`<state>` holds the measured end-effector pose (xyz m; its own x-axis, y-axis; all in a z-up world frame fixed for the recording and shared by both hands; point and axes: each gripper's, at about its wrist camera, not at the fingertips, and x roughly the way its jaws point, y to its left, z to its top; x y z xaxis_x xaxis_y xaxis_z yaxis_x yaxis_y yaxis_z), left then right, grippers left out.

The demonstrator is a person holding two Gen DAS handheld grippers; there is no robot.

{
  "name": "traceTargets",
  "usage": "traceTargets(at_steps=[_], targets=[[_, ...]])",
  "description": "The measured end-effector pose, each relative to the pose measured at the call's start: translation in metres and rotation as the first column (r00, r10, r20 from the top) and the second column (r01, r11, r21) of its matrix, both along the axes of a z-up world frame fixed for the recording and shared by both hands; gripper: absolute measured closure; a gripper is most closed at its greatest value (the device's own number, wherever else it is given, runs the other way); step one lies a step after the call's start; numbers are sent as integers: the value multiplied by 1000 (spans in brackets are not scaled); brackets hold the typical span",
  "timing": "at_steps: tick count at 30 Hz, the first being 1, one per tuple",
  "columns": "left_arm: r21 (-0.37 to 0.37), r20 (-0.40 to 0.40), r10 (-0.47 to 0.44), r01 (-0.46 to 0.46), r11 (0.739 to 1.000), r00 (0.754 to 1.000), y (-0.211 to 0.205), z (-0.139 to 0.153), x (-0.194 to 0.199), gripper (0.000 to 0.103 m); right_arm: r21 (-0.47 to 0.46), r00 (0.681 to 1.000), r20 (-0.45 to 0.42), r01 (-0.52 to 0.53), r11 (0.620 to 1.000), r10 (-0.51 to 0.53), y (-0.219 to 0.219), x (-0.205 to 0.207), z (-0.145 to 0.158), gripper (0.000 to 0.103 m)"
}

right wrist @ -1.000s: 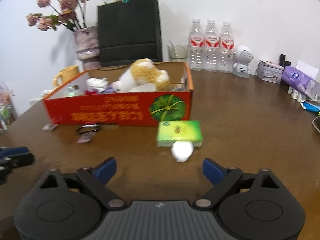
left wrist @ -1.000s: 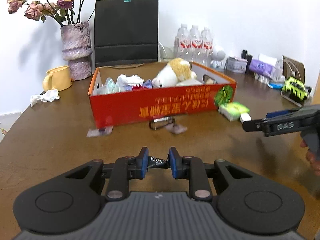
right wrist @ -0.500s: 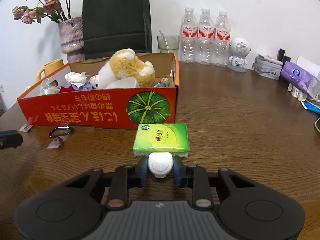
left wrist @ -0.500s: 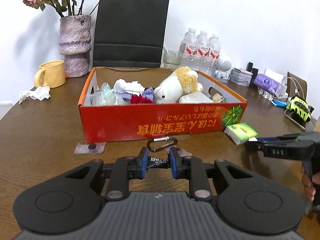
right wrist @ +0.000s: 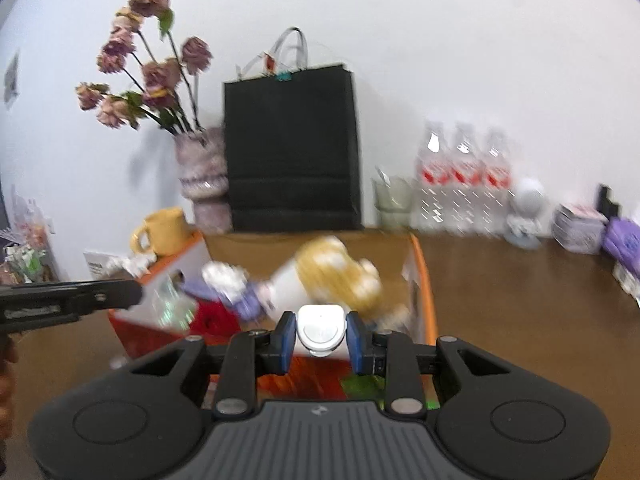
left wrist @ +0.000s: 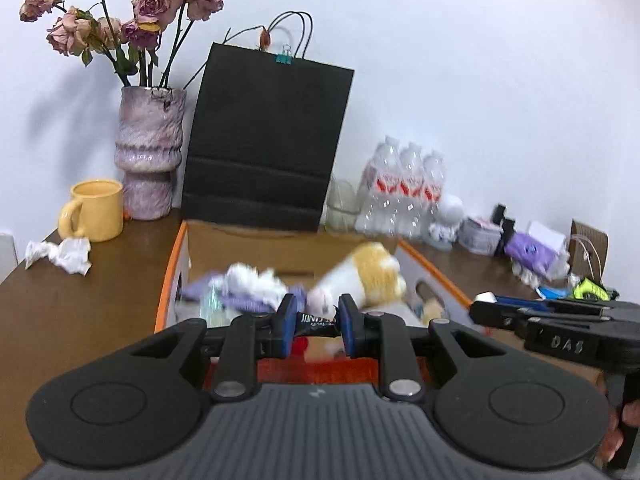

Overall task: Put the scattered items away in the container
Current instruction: 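Drop the black item and white container into the box by opening both tools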

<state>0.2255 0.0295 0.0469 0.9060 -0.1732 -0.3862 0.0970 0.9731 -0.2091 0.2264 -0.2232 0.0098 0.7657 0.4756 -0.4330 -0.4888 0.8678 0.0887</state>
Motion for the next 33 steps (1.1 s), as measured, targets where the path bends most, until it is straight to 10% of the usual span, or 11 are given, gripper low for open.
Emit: traceTargets(at_steps=[16, 19, 21, 23, 33], targets=[[43, -80, 35, -32, 999, 996, 19, -31, 72, 77, -93, 996, -68, -57, 994, 51, 72, 59, -32, 77], [66, -86, 49, -43, 997, 995, 17, -33, 73, 52, -111, 997, -80, -33, 993, 24, 70, 62, -35, 55], [46, -81, 69, -66, 997, 994, 18, -32, 71, 12, -115, 997, -71, -12, 993, 4, 66, 61, -33, 23], [47, -61, 81, -78, 996, 995, 19, -29, 69, 0, -121, 998, -63, 10, 993, -17, 62, 61, -30, 14], [55, -52, 107, -104, 993, 993, 19, -23, 67, 0, -110, 993, -108, 29, 993, -41, 53, 67, -25, 9]])
